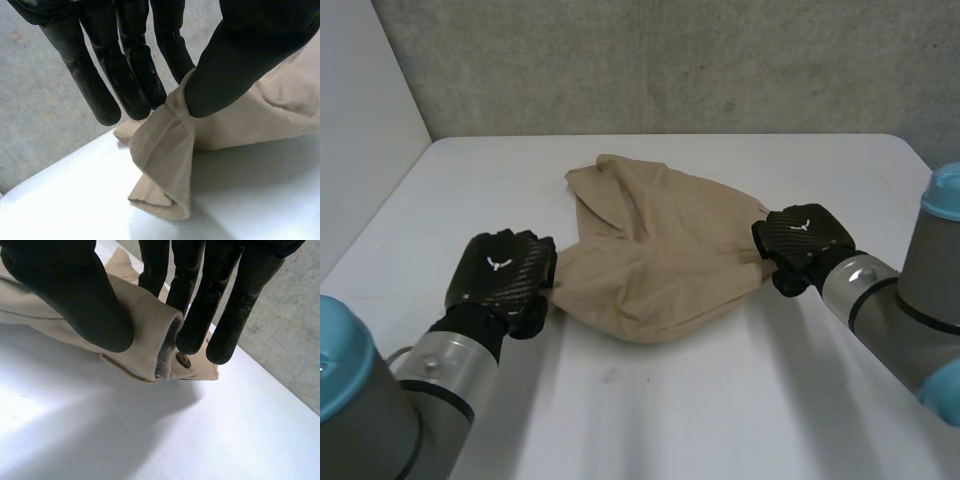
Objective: Fold the shorts.
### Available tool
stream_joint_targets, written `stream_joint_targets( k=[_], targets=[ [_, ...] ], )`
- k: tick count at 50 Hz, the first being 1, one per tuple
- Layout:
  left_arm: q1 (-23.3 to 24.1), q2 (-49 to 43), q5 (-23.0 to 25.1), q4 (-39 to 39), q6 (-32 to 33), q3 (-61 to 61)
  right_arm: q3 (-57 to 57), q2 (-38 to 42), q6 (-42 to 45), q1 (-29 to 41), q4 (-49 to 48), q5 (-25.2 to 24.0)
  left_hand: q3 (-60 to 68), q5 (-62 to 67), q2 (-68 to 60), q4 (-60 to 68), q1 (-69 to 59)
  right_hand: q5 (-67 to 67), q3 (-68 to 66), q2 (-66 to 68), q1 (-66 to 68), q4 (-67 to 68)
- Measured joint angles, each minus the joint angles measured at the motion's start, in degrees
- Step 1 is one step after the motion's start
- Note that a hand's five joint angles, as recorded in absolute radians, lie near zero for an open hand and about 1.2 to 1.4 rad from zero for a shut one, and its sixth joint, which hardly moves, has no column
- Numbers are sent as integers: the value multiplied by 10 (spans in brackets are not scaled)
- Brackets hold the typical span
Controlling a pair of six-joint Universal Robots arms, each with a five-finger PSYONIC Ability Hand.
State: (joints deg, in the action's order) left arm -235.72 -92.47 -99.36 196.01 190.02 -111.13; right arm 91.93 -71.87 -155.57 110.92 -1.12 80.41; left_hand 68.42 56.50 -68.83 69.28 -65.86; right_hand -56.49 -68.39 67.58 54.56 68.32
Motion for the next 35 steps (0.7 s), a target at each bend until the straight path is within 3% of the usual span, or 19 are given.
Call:
stream_joint_targets(
  k=[9, 16, 21, 29, 33, 35],
  targets=[
    [2, 134, 0, -59, 1, 49, 27, -146, -3, -5, 28, 16, 0, 0, 0, 0, 0, 0, 0, 0, 0, 0],
    [1, 241, 0, -115, 2, 146, -35, -276, -3, -23, 93, 33, 0, 0, 0, 0, 0, 0, 0, 0, 0, 0],
    [0, 271, 0, -147, 1, 213, -94, -310, -4, -30, 151, 32, 0, 0, 0, 0, 0, 0, 0, 0, 0, 0],
    [0, 209, 4, -163, 4, 244, -123, -256, 9, -29, 203, 26, 0, 0, 0, 0, 0, 0, 0, 0, 0, 0],
    [-1, 137, 11, -166, 5, 242, -123, -192, 24, -27, 207, 28, 0, 0, 0, 0, 0, 0, 0, 0, 0, 0],
    [-4, 57, 16, -166, 6, 246, -127, -122, 40, -23, 205, 32, 0, 0, 0, 0, 0, 0, 0, 0, 0, 0]
  ],
)
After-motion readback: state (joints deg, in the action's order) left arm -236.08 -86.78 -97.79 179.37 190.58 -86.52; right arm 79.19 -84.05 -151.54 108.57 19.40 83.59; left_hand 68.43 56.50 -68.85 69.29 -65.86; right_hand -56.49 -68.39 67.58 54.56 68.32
